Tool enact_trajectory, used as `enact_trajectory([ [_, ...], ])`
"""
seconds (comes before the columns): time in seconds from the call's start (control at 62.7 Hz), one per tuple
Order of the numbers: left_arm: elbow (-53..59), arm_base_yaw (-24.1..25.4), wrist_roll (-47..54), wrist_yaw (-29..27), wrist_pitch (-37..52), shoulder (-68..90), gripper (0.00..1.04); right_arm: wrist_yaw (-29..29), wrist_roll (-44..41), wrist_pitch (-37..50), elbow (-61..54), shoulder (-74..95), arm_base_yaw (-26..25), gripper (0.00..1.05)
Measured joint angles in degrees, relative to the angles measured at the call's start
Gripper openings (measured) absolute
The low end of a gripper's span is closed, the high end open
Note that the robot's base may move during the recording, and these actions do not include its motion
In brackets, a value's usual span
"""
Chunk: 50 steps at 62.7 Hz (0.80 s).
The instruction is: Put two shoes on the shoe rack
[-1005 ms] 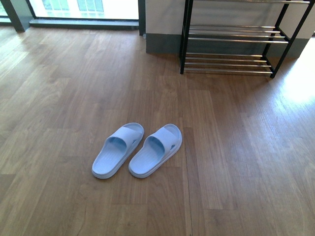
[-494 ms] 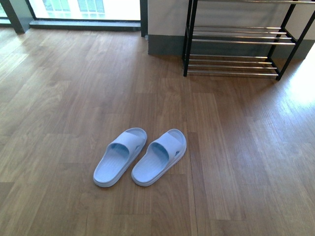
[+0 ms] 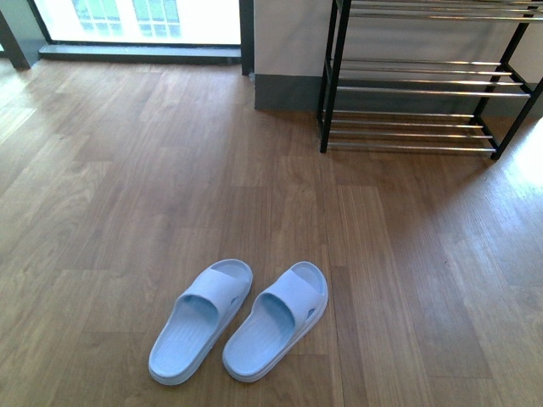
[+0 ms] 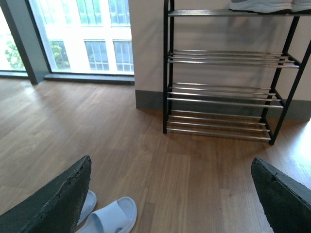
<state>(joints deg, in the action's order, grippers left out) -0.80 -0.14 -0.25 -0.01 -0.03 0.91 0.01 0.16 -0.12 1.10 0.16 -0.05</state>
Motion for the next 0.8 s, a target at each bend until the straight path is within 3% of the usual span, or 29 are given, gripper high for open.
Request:
enact_trajectory([
  [0.223,0.00,0.00,0.00,0.00,0.00,0.00,0.95,0.26,0.00,0.02,0.00,0.00,0.04,0.96],
  [0.319,0.00,0.00,0.00,0.00,0.00,0.00,0.95,12.20,0.28,1.79,0.04,1.79,2.86,0.96],
  [0.574,0.00,0.00,0.00,0.00,0.00,0.00,0.95,14.67,3.28,3.93,0.70,14.82,5.60,0.96],
  [0.797,0.00,0.00,0.00,0.00,0.00,0.00,0.95,11.39,5.27,30.42,12.24,62.07,1.90,0.96],
])
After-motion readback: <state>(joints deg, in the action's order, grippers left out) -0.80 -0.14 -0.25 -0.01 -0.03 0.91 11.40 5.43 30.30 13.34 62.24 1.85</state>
